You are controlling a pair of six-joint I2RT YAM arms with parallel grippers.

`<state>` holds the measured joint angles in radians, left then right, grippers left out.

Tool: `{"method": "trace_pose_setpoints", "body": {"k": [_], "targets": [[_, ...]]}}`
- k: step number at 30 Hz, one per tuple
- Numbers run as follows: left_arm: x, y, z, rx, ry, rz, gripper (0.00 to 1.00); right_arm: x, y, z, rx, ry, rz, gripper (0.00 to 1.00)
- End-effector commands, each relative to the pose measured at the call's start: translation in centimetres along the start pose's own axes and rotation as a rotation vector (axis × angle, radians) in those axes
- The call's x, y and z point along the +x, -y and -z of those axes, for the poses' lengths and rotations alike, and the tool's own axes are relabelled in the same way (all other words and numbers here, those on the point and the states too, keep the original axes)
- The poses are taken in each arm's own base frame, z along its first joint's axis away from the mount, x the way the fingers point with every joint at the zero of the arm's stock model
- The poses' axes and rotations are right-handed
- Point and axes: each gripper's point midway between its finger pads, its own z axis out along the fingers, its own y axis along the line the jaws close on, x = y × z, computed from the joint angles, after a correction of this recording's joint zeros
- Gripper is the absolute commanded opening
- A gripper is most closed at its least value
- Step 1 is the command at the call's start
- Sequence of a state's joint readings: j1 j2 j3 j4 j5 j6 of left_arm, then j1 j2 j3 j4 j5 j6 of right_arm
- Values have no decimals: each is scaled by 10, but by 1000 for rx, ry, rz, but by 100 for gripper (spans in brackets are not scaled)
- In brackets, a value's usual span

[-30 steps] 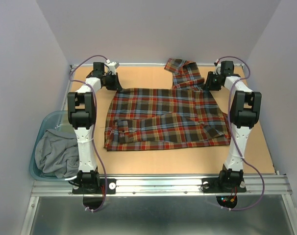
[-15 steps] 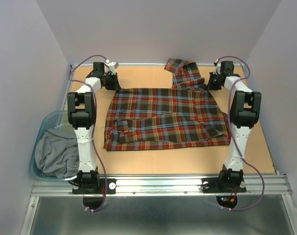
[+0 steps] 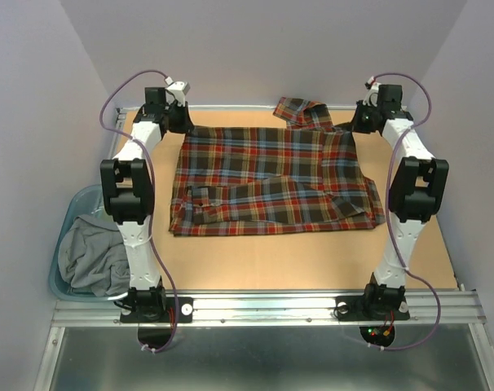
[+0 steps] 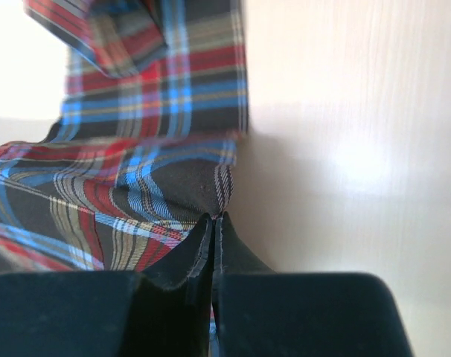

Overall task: Fold and stack the long sleeve shirts
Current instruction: Fold the shirt

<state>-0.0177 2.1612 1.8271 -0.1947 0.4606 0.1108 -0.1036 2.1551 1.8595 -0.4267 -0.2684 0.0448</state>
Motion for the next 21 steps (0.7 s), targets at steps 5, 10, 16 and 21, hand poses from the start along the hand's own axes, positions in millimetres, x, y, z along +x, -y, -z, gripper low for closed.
{"method": "trace_pose_setpoints", "body": {"k": [5,10,16,21], "targets": [[-31,-6,40,-109,112,-18,0,-21,-8,40,4,89,-4,1],[-21,-8,56,-174,119,54,0,1,-11,47,-7,72,-34,1],[1,-8,73,-234,112,135,0,27,-13,59,0,58,-80,1],[26,-5,84,-262,82,195,1,41,-17,71,3,75,-129,1]]}}
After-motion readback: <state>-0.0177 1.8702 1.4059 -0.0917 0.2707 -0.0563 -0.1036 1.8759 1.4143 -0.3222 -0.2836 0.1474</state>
